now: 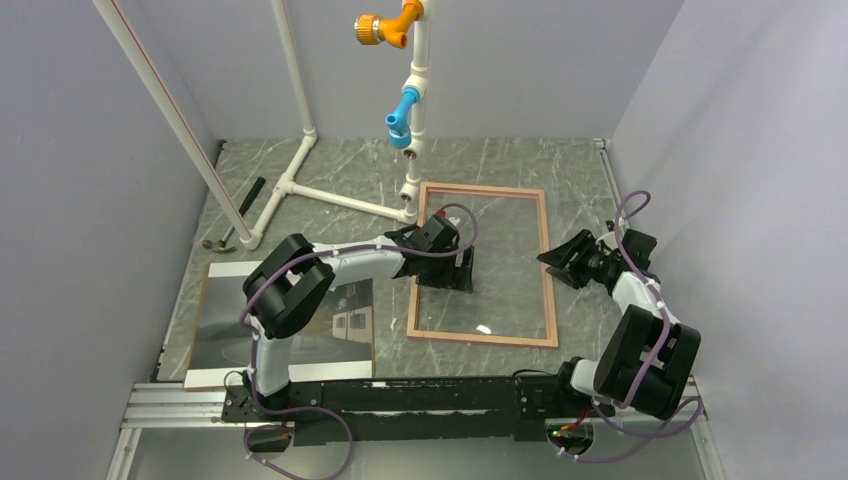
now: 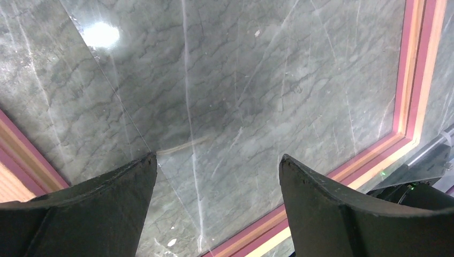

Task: Put the photo into the frame
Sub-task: Pick up the photo frame item from the photo frame.

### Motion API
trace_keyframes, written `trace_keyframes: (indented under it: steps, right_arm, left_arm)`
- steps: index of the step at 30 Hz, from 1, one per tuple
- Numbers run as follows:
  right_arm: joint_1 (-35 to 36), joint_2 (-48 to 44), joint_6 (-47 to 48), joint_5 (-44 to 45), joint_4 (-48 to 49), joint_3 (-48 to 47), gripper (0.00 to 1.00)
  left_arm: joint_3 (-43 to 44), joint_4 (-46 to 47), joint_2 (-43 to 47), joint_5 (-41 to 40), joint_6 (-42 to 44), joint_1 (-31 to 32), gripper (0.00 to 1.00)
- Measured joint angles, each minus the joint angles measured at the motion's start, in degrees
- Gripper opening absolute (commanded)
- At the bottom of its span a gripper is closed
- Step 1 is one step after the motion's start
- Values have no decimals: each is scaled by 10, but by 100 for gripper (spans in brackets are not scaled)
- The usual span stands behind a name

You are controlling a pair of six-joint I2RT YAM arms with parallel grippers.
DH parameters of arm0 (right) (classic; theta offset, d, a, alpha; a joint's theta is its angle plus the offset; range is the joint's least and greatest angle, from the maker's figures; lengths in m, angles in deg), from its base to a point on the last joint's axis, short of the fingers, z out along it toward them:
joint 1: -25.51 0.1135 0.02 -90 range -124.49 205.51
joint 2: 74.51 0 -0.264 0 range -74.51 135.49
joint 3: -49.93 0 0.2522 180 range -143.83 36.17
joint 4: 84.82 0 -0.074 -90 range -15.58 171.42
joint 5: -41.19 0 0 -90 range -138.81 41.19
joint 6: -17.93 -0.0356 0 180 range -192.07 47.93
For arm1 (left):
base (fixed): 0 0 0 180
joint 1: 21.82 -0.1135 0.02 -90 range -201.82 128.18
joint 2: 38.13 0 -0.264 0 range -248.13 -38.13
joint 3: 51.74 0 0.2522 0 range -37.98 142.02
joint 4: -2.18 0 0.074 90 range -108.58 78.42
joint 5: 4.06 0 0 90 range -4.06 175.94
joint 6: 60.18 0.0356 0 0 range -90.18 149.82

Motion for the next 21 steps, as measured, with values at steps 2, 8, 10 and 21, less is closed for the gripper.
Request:
trace_keyframes:
  steps: [2,8,10,21]
  right_arm:
    - [0,-7,0,1,0,0,52]
    - [1,-44,0,7,-14,1,55]
    - [1,-61,-1,10,-17,4,64]
    - [1,-144,-13,34,-54,15,41]
  left_arm:
    - [-6,5,4,0,0,0,89]
    - [-40,12,30,8,1,-1,89]
    - [-48,10,36,10,1,-2,89]
    - [-57,16,40,17,1,-10,88]
